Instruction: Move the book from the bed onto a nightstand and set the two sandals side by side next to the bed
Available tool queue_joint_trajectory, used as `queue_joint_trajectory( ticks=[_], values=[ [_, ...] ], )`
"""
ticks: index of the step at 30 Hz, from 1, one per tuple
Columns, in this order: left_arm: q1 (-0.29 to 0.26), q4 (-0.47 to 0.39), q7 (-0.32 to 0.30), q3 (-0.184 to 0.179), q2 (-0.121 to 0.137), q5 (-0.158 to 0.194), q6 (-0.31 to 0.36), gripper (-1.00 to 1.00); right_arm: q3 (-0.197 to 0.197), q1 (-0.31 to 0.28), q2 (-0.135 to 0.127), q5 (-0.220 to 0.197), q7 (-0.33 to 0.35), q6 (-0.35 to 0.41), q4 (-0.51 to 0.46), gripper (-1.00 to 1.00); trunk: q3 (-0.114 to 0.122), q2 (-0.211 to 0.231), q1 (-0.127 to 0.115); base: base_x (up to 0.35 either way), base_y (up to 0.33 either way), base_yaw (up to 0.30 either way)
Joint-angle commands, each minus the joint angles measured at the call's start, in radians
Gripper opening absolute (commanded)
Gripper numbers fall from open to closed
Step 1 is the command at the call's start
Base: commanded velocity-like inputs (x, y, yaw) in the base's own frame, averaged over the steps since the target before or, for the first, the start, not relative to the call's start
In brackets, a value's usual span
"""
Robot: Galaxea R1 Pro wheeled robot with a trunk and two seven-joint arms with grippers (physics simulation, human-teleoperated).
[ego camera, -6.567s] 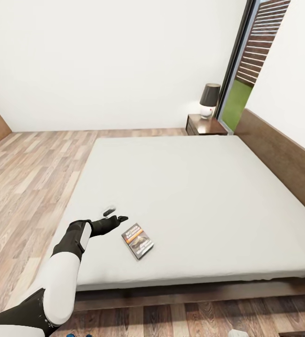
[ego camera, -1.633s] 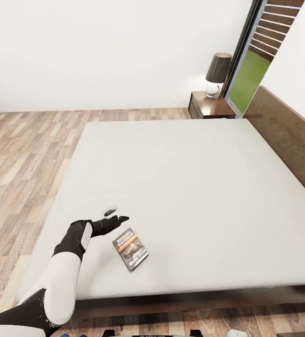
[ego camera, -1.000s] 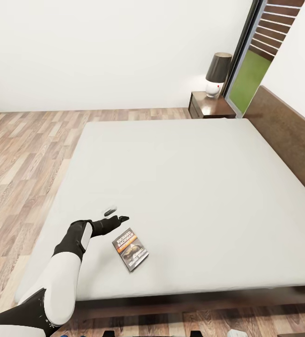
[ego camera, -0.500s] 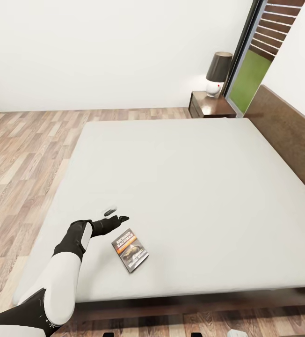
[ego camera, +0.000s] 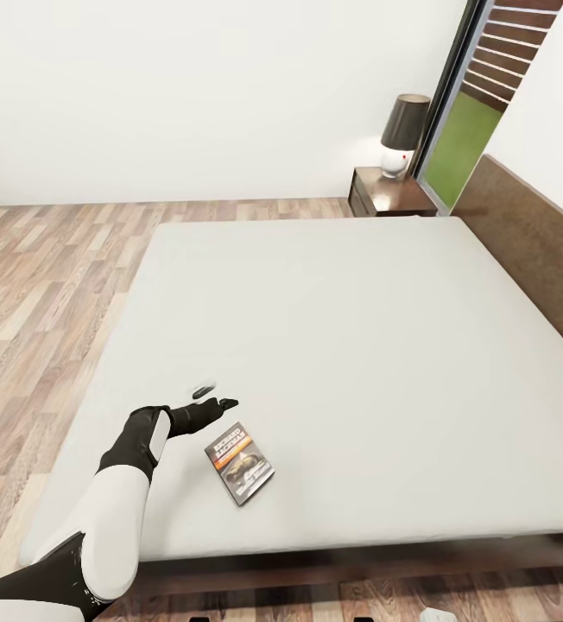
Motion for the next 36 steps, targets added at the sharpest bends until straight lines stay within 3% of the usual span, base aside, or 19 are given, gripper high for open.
queue_joint_trajectory(
  ticks=[1, 36],
  values=[
    [-0.001, -0.002, -0.009, 0.008, -0.002, -0.010, 0.005, 1.00, -0.003, 0.000, 0.000, -0.004, 0.005, 0.002, 0.001, 1.00, -0.004, -0.008, 0.004, 0.000, 0.000, 0.000],
    [-0.001, -0.001, -0.009, 0.009, -0.002, -0.010, 0.005, 1.00, -0.003, 0.000, 0.000, -0.004, 0.005, 0.002, 0.001, 1.00, -0.114, -0.253, 0.138, 0.000, 0.000, 0.000]
  ],
)
